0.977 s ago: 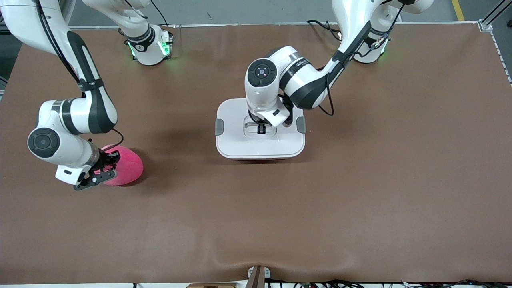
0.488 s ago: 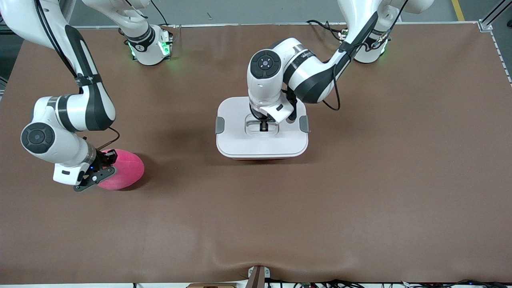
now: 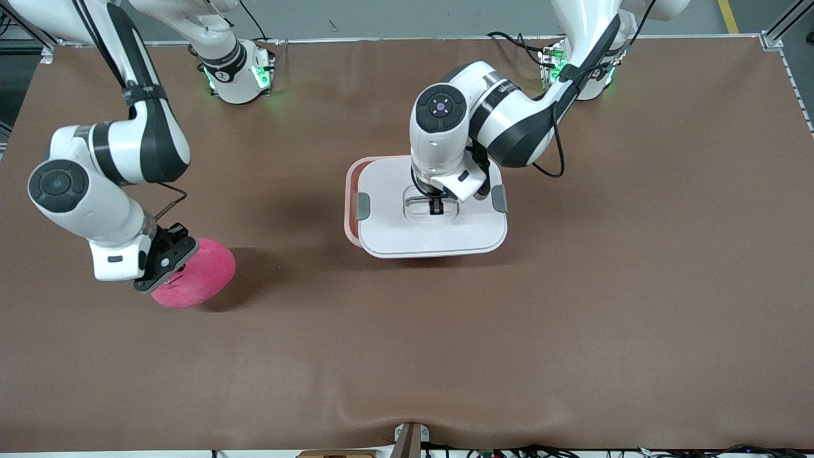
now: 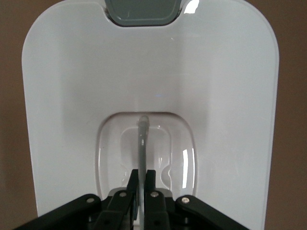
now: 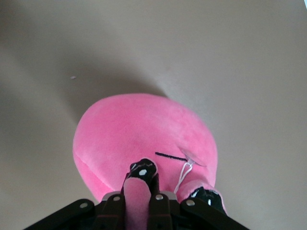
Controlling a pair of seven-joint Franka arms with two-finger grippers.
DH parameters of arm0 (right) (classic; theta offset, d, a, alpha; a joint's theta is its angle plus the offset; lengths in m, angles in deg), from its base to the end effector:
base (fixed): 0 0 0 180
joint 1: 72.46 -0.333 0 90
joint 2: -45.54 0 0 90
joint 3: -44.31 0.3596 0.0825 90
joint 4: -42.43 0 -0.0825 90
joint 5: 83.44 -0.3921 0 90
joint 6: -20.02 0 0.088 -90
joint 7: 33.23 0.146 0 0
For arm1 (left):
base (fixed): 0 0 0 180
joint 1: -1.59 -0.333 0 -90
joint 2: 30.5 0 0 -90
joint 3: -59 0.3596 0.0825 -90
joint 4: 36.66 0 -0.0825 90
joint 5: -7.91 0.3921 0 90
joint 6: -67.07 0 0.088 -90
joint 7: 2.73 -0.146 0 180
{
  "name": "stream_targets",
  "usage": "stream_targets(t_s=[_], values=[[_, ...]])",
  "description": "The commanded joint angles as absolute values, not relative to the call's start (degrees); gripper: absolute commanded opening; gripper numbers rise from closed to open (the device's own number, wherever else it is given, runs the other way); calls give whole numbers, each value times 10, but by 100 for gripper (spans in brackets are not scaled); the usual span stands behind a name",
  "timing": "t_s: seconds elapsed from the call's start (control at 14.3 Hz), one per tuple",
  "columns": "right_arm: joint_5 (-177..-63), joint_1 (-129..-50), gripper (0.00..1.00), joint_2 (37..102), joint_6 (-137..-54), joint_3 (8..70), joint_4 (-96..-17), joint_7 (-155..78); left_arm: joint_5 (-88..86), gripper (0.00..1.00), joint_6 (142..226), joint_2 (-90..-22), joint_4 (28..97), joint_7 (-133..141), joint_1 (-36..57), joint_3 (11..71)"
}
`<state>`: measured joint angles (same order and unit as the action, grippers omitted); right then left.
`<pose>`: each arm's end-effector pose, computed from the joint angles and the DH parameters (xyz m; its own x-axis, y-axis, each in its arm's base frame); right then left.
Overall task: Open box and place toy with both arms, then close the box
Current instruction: 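Lift the lid off with the left gripper while the right gripper lifts the toy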
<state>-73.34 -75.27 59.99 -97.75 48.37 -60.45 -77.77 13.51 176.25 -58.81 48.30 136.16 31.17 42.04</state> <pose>0.6430 0.0591 0.4099 0.5613 0.8222 -0.0947 0.8270 -0.5530 0.1010 0.5205 -0.4870 0.3909 -0.0364 0.9993 0.0056 0.9970 0.0367 -0.0689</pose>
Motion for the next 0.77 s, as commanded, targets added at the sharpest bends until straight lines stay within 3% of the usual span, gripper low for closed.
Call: stream_targets(t_s=[0.0,0.49,0.7], values=[[-724,-768,0,572,-927,484,-589,-851,139,0,1756,-543,523,1324,289,417],[-722,-847,0,555,-895,484,-582,-964,134,0,1757,-496,584,1270,240,412],[-658,-923,0,555,-871,484,-562,-977,134,0,1757,-478,609,1245,227,412]])
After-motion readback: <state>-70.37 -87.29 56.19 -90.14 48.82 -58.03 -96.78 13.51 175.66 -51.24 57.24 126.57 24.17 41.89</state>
